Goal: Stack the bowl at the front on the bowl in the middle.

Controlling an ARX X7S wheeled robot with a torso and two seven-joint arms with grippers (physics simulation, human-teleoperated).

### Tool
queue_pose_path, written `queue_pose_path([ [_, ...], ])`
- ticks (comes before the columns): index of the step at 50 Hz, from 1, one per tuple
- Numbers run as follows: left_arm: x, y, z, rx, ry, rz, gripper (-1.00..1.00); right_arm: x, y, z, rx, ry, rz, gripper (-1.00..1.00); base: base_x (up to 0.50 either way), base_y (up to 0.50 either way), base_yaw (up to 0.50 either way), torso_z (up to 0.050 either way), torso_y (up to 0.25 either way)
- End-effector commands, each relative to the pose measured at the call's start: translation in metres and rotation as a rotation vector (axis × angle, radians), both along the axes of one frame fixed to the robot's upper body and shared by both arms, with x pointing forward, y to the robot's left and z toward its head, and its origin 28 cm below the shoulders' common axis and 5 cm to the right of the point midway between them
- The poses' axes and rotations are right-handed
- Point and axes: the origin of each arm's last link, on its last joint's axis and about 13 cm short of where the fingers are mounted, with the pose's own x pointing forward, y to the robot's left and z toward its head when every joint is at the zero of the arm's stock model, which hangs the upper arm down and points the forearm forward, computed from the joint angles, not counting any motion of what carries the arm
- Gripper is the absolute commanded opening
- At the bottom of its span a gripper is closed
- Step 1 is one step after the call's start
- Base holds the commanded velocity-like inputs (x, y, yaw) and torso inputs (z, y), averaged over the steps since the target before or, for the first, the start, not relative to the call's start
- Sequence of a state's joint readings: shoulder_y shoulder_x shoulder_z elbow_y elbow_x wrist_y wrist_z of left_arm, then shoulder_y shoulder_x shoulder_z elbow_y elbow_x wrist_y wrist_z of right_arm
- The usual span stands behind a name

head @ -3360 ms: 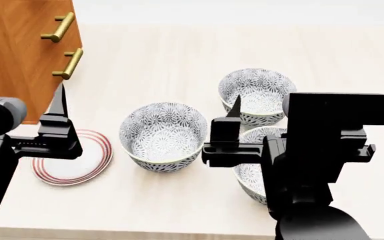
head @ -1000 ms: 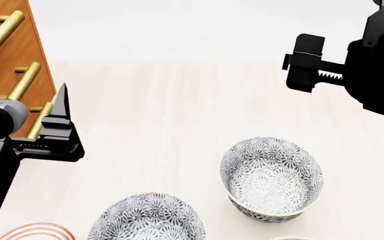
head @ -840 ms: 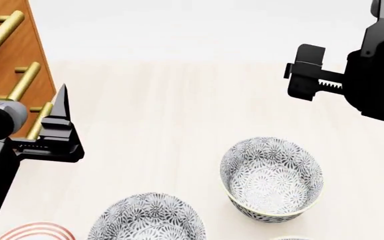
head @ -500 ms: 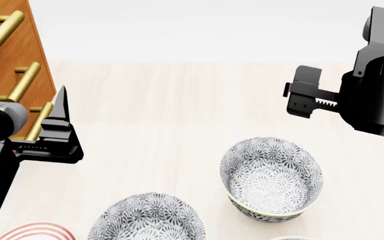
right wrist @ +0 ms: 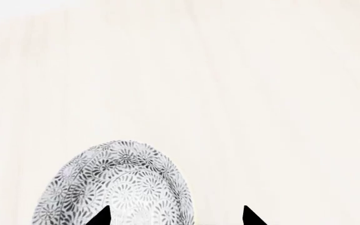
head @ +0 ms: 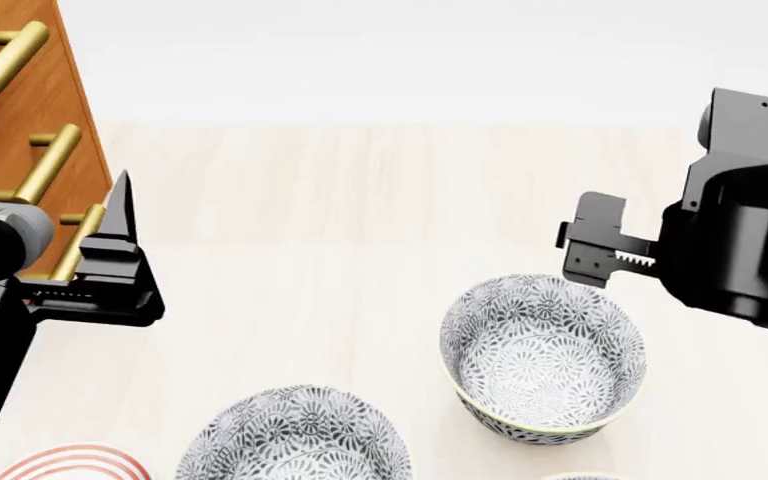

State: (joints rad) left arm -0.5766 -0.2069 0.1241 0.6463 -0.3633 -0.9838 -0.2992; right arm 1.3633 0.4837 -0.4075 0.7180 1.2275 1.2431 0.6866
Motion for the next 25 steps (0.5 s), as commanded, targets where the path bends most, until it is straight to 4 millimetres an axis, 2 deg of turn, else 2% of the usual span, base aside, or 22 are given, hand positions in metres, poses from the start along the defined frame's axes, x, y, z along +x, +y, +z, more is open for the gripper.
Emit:
queue_pose_path([
  [1, 0.002, 0.002, 0.001, -0.018, -0.009, -0.003, 1.0, 0.006, 0.002, -0.016, 0.036, 0.017, 0.015, 1.0, 0.0, 0.0, 0.0, 0.0, 0.0],
  [25, 0.001, 0.002, 0.004, -0.014, -0.012, -0.005, 1.0, 0.011, 0.003, -0.043, 0.025, 0.083, 0.019, 1.0, 0.0, 0.0, 0.0, 0.0, 0.0],
])
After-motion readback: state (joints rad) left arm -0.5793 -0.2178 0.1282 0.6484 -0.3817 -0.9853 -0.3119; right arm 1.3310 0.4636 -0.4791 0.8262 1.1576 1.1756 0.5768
